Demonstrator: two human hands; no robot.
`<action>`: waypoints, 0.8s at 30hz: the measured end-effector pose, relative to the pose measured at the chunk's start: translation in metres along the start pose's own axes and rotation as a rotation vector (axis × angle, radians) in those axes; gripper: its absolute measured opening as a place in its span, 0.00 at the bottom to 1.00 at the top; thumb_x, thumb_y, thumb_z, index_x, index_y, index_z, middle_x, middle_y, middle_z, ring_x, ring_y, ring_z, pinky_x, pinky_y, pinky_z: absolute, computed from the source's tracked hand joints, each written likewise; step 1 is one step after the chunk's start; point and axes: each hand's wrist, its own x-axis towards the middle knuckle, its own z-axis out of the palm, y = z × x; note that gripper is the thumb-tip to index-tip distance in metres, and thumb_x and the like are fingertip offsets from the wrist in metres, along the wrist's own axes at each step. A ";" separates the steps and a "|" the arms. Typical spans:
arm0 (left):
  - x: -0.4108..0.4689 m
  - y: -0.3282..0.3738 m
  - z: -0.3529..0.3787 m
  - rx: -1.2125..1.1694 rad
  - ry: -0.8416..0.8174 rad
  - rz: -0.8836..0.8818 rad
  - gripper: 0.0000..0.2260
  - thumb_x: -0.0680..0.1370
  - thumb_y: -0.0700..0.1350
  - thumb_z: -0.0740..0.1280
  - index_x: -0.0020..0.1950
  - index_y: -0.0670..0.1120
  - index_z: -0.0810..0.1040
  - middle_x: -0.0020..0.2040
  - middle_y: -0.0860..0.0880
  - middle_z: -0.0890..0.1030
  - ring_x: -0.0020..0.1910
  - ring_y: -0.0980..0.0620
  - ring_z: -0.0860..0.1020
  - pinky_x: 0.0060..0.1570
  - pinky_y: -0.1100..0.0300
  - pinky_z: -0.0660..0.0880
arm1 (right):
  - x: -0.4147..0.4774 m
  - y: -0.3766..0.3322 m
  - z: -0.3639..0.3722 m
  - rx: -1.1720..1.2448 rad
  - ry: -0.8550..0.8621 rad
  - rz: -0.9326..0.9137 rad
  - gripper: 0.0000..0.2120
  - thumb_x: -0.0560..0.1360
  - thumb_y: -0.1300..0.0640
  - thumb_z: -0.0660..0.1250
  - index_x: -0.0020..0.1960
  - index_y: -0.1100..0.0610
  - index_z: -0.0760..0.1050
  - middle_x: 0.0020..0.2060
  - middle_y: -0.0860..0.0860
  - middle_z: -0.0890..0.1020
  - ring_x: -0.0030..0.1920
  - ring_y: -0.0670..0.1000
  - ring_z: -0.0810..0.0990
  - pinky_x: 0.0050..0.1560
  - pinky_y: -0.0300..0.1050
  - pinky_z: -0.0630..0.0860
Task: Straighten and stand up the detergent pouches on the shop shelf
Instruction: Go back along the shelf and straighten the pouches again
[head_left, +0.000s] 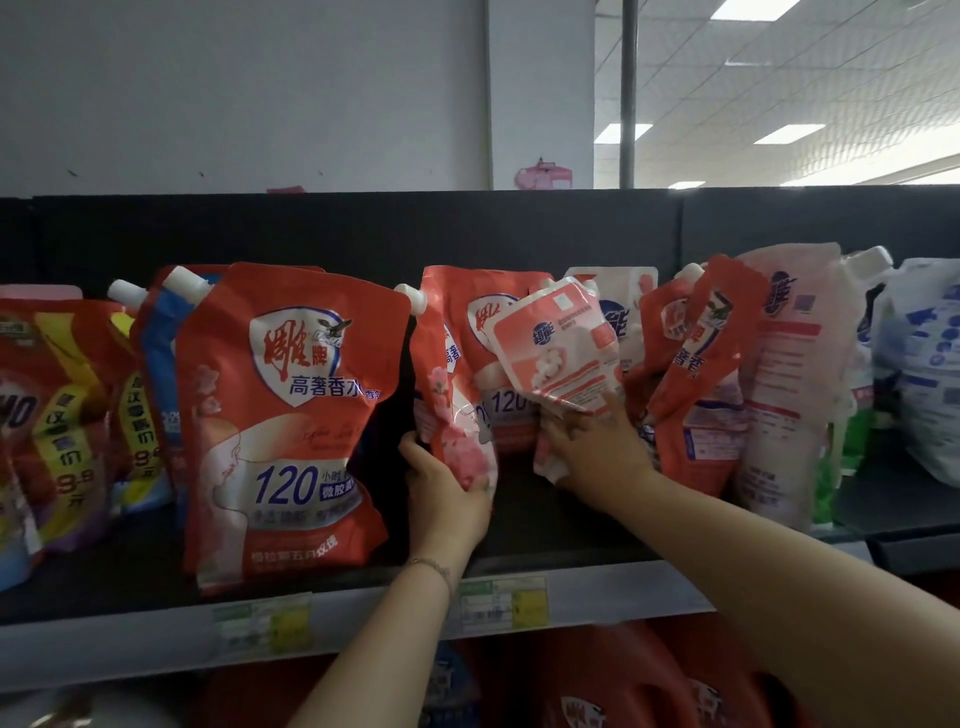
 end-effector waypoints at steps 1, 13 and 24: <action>0.000 0.000 0.000 0.003 -0.003 -0.003 0.38 0.75 0.40 0.70 0.75 0.45 0.48 0.68 0.39 0.69 0.62 0.42 0.75 0.53 0.60 0.70 | 0.000 0.002 0.002 0.005 0.005 -0.005 0.34 0.80 0.42 0.56 0.80 0.53 0.48 0.78 0.52 0.56 0.78 0.57 0.49 0.72 0.69 0.39; -0.001 0.003 -0.004 0.071 -0.010 0.004 0.37 0.75 0.38 0.70 0.75 0.44 0.48 0.70 0.38 0.68 0.64 0.40 0.74 0.56 0.55 0.71 | -0.019 0.038 0.019 0.180 0.073 0.073 0.35 0.75 0.48 0.67 0.76 0.34 0.53 0.76 0.46 0.63 0.77 0.57 0.54 0.75 0.58 0.44; -0.007 0.008 -0.010 0.026 -0.011 -0.006 0.36 0.75 0.45 0.71 0.74 0.44 0.51 0.64 0.40 0.74 0.57 0.41 0.78 0.47 0.58 0.72 | -0.036 0.040 0.007 0.115 0.029 0.152 0.22 0.78 0.52 0.61 0.72 0.44 0.67 0.72 0.49 0.69 0.74 0.55 0.63 0.75 0.55 0.44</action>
